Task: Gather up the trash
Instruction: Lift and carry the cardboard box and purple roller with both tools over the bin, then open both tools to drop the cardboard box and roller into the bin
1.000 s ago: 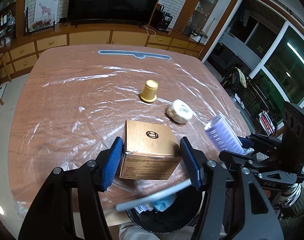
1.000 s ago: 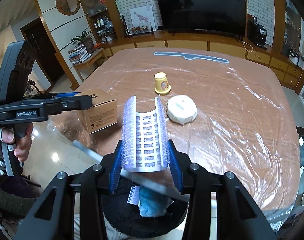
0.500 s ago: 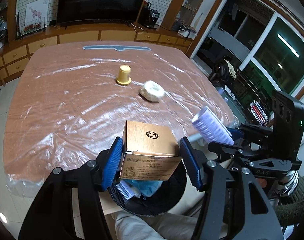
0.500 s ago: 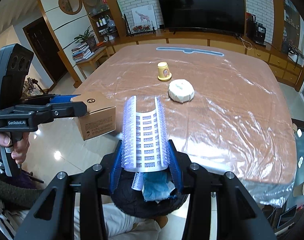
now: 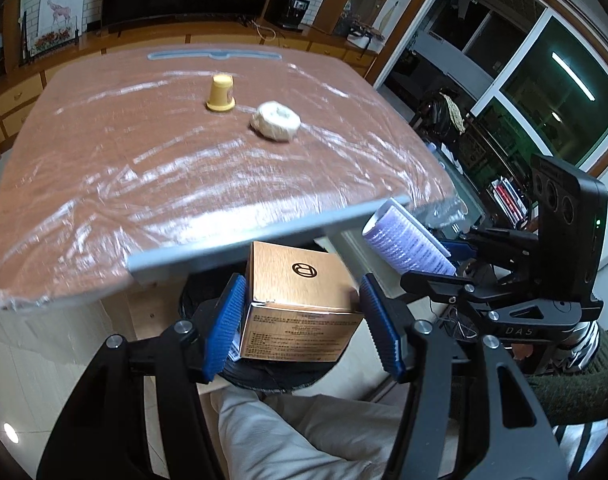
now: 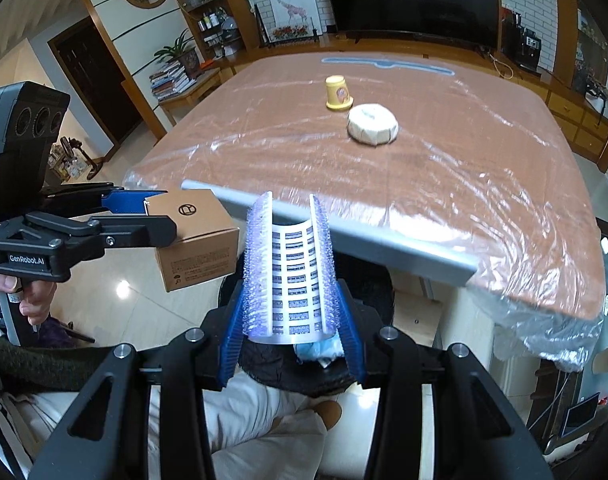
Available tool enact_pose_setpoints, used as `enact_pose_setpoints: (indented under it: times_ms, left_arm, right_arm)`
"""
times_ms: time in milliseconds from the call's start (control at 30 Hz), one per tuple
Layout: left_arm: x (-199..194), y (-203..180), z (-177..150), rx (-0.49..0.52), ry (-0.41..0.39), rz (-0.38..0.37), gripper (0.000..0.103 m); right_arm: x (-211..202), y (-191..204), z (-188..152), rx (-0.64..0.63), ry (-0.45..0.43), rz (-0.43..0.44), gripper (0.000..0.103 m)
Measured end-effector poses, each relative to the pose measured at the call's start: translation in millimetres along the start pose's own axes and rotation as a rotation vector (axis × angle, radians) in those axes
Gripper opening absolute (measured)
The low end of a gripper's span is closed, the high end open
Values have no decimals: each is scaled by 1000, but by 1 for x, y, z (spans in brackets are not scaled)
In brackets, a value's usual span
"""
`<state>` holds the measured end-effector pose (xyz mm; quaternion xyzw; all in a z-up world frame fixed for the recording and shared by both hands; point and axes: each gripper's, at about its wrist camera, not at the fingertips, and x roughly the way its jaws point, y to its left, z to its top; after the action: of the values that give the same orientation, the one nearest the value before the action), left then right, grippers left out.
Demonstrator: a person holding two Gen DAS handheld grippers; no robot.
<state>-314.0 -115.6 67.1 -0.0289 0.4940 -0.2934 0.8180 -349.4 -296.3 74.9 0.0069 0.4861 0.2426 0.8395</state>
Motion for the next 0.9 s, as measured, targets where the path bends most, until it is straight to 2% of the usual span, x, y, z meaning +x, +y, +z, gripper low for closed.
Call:
enact_pose_setpoints:
  times_ms: [400, 900]
  left_arm:
    - [30, 3, -20, 22, 81, 27, 60]
    - [62, 19, -20, 32, 136, 63, 60]
  right_arm:
    - [25, 0, -21, -13, 90, 5, 42]
    - [65, -4, -25, -18, 150, -19, 42]
